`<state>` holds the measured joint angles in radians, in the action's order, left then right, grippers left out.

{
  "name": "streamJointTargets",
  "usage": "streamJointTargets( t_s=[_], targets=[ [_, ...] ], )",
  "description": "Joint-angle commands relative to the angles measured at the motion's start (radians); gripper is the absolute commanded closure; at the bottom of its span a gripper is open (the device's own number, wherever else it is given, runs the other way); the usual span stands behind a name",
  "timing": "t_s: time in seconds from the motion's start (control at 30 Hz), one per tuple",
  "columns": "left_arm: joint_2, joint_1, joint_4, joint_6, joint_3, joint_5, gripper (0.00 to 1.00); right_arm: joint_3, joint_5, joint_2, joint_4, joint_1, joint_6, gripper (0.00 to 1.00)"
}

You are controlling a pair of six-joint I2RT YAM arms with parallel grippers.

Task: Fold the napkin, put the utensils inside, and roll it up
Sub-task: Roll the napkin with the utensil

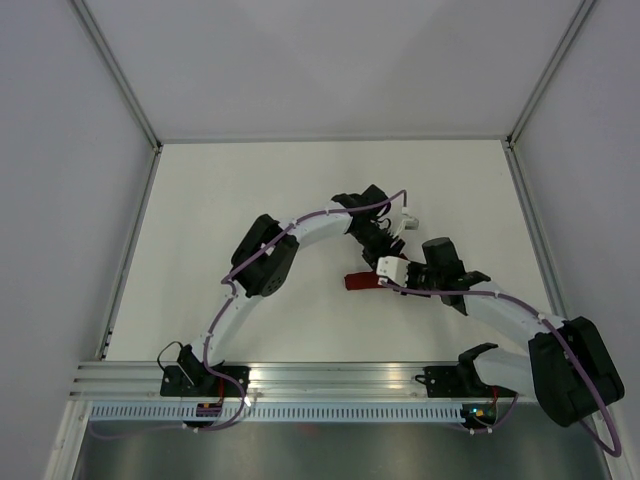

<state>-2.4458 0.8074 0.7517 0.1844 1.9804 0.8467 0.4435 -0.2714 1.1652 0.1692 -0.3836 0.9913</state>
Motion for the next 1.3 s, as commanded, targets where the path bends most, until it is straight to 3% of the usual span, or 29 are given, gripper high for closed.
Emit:
streamJointTargets(
  t_s=[0.0, 0.23, 0.37, 0.5, 0.63, 0.8, 0.93, 1.1, 1.27],
  targets=[
    [0.063, -0.019, -0.094, -0.136, -0.074, -0.113, 0.47, 0.035, 0.015, 0.028, 0.021, -0.003, 0.004, 0.63],
    [0.24, -0.111, -0.423, -0.413, -0.262, -0.126, 0.45, 0.083, -0.017, 0.088, 0.09, 0.0, 0.007, 0.71],
    [0.35, -0.18, -0.628, -0.548, -0.452, -0.15, 0.46, 0.133, -0.046, 0.129, 0.137, 0.009, 0.013, 0.73],
    [0.483, -0.231, -0.802, -0.609, -0.618, -0.262, 0.47, 0.211, -0.101, 0.188, 0.258, 0.043, 0.036, 0.73],
    [0.666, -0.27, -1.029, -0.643, -0.843, -0.499, 0.47, 0.366, -0.176, 0.283, 0.412, 0.09, 0.092, 0.73],
    [0.939, -0.266, -1.282, -0.596, -1.136, -0.829, 0.46, 0.555, -0.238, 0.488, 0.654, 0.143, 0.156, 0.74],
    [1.045, -0.199, -1.361, -0.458, -1.246, -0.935, 0.46, 0.717, -0.247, 0.642, 0.777, 0.157, 0.185, 0.74],
    [1.085, 0.008, -1.425, -0.15, -1.304, -1.06, 0.45, 0.81, -0.252, 0.78, 0.834, 0.164, 0.175, 0.74],
    [1.0, 0.218, -1.456, 0.177, -1.302, -1.124, 0.43, 0.902, -0.253, 0.863, 0.872, 0.167, 0.155, 0.73]
  ],
)
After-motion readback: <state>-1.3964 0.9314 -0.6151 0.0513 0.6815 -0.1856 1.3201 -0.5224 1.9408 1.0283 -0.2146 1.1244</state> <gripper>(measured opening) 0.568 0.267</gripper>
